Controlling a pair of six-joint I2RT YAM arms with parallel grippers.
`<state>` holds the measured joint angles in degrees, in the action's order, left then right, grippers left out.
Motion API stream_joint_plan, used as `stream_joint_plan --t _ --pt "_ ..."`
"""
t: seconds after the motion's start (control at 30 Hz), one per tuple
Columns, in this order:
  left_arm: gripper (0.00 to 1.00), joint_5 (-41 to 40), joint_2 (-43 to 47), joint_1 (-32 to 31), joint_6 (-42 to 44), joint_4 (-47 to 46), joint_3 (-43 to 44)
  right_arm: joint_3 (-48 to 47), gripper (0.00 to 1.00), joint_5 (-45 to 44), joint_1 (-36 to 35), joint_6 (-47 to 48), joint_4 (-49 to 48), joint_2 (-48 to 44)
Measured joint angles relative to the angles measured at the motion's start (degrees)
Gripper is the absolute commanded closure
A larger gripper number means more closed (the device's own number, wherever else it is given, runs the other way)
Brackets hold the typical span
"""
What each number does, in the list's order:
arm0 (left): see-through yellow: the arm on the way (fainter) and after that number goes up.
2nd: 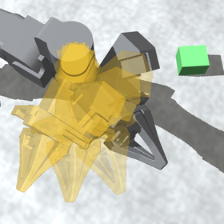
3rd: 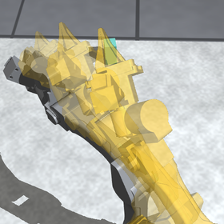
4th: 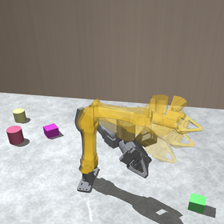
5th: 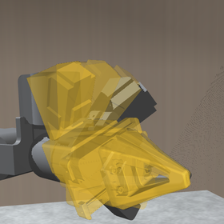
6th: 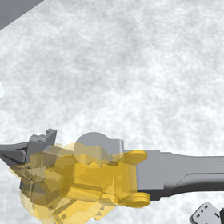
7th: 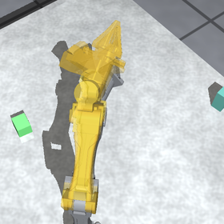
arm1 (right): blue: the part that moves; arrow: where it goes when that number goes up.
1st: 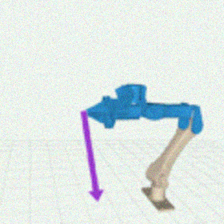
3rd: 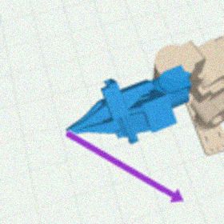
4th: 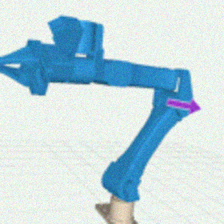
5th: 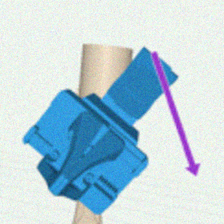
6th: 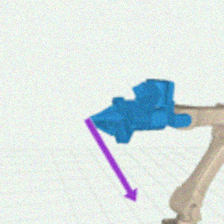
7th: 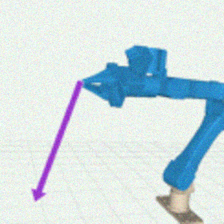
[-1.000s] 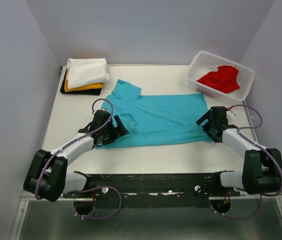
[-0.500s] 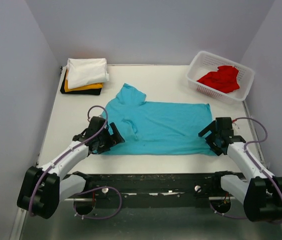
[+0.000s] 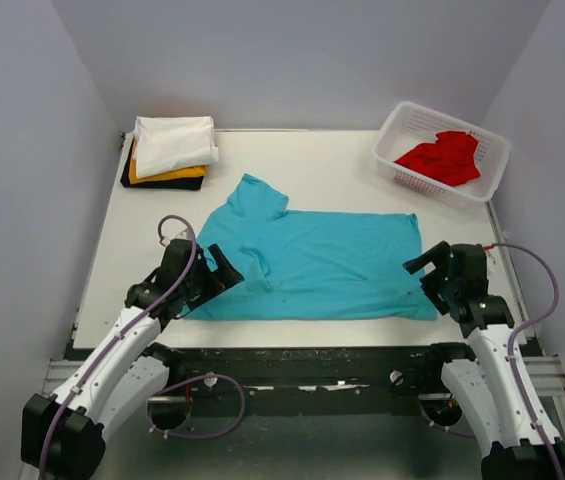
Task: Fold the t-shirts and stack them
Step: Fold the flattened tshirt in 1/3 of the way
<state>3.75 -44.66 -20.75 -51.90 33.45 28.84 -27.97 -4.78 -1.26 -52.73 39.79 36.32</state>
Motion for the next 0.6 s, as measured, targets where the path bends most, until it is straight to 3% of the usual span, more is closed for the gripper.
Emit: stream_joint_plan --t 0.1,0.2,0.4,0.6 --pt "0.01 3.9 -2.3 -2.4 0.0 -7.8 0.0 -0.6 0.0 4.3 0.0 1.7 -4.5 2.4" --pt "0.01 7.2 -9.0 -5.0 0.0 -15.6 1.2 -0.1 0.0 10.0 -1.5 2.9 -12.2 11.0" --pt "0.01 9.6 -28.3 -11.0 0.2 -24.9 9.5 -0.7 0.0 9.3 -19.9 5.2 -21.4 23.5" --pt "0.01 9.9 -31.1 -12.1 -1.4 -27.6 6.3 1.9 0.0 9.4 -21.7 4.6 -29.0 28.6"
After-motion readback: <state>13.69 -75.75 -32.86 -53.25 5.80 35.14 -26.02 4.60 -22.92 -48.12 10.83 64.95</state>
